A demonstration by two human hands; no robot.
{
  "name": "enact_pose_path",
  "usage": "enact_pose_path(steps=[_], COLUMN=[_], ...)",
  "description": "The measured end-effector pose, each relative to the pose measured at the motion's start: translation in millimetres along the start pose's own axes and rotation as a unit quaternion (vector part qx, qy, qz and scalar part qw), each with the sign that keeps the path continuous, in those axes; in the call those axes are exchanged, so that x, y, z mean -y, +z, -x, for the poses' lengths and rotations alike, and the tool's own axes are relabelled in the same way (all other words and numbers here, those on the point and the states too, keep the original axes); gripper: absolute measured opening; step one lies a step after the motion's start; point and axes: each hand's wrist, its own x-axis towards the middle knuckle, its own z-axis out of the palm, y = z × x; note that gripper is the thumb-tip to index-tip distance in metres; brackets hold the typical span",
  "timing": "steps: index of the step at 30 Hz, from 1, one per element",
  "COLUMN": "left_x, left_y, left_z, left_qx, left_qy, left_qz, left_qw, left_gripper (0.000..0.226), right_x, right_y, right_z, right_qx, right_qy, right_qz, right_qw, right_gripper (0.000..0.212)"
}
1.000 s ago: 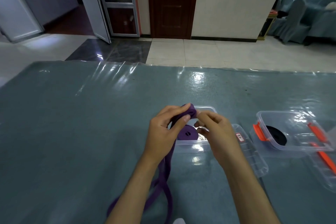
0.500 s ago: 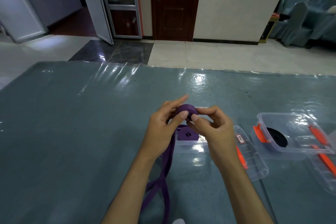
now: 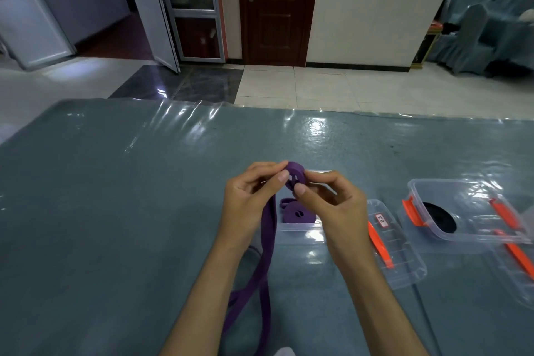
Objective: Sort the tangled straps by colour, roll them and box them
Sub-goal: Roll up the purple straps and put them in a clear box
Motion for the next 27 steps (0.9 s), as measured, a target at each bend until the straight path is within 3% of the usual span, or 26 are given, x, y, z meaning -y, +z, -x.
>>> enact_pose_path(steps=[2,4,7,12,18,23,27], left_x=[-1,-3,-2,-3,4,7,9], left_y=[1,5,9,2,2,12,7], left_z=[-1,1,4,-2,2,6,3], left_qx=[0.004,-0.039,-0.080,0.025,0.035,-0.007,0.013], left_qy=[0.013,0.017,0.030,0.010,0.047,0.002,-0.014], left_qz=[-0.021,-0.023,-0.025,-0.030,-0.110,-0.049,-0.023], left_qw=[1.000,0.999,0.996,0.999,0.992,0.999,1.000], left_gripper=[0.019,0.016,0.009,0.020,0.024,0.029,0.024], right_x=[0,0,2,-3,-2,1,-3], right_y=[3,4,3,7,-1,-2,2], right_z=[1,1,-3,-1,-8,-11,-6], right_qx=[0.014,0.017,0.003,-0.028,-0.019,-0.041,-0.031], right_qy=[0.016,0.020,0.006,0.003,0.037,0.006,0.009], right_qz=[-0.013,-0.008,0.025,-0.042,-0.005,0.004,-0.025], right_qw=[1.000,1.000,1.000,0.999,0.999,0.999,0.999], right_gripper=[0.020,0.021,0.035,0.028,0.022,0.023,0.016])
